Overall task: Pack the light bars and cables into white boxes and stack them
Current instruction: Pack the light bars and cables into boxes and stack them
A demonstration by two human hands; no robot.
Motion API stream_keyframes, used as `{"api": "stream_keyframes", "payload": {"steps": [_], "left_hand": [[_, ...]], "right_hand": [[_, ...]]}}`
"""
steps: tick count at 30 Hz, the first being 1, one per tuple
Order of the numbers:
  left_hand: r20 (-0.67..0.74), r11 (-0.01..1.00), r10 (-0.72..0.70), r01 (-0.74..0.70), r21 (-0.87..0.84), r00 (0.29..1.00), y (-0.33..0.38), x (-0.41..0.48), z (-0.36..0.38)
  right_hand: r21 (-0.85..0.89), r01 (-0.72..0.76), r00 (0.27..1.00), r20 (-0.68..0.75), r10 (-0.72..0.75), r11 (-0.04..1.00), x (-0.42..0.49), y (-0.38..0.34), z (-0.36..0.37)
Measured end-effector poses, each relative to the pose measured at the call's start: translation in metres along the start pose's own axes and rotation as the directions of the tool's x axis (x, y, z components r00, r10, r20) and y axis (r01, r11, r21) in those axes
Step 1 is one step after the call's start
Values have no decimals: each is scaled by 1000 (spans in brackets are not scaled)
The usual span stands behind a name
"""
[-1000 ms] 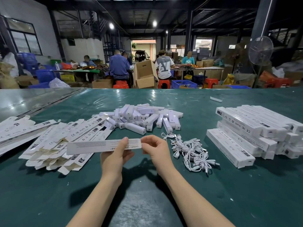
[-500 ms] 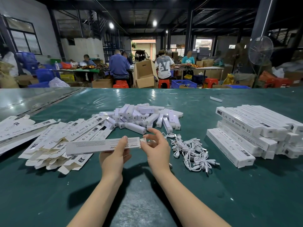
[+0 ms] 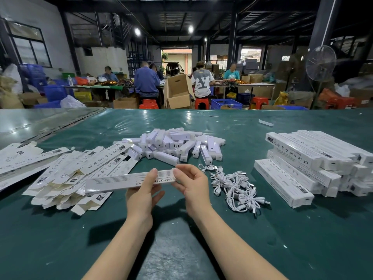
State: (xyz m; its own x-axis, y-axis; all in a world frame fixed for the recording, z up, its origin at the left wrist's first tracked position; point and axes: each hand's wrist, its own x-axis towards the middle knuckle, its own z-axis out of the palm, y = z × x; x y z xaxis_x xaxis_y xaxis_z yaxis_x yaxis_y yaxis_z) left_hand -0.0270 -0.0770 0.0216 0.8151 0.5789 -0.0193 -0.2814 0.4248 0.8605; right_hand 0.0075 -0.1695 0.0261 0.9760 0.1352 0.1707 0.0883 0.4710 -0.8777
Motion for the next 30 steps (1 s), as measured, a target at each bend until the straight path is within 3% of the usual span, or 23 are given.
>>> {"api": "stream_keyframes", "payload": {"steps": [11, 15, 22, 27, 30], "left_hand": [[-40, 999, 21, -22, -32, 999, 1, 1, 0], [-33, 1000, 21, -21, -15, 999, 0, -1, 3], [-43, 1000, -3, 2, -17, 999, -1, -2, 5], [-37, 999, -15, 13, -41, 999, -1, -3, 5], [-32, 999, -6, 4, -50, 999, -1, -4, 4]], "right_hand": [[-16, -14, 997, -73, 12, 1000, -2, -1, 2], [78, -72, 989, -124, 81, 994, 0, -1, 1], [47, -80, 993, -79, 83, 996, -1, 0, 1], [211, -133, 985, -76, 152, 968, 0, -1, 2], [175, -131, 988, -59, 144, 976, -1, -1, 2]]}}
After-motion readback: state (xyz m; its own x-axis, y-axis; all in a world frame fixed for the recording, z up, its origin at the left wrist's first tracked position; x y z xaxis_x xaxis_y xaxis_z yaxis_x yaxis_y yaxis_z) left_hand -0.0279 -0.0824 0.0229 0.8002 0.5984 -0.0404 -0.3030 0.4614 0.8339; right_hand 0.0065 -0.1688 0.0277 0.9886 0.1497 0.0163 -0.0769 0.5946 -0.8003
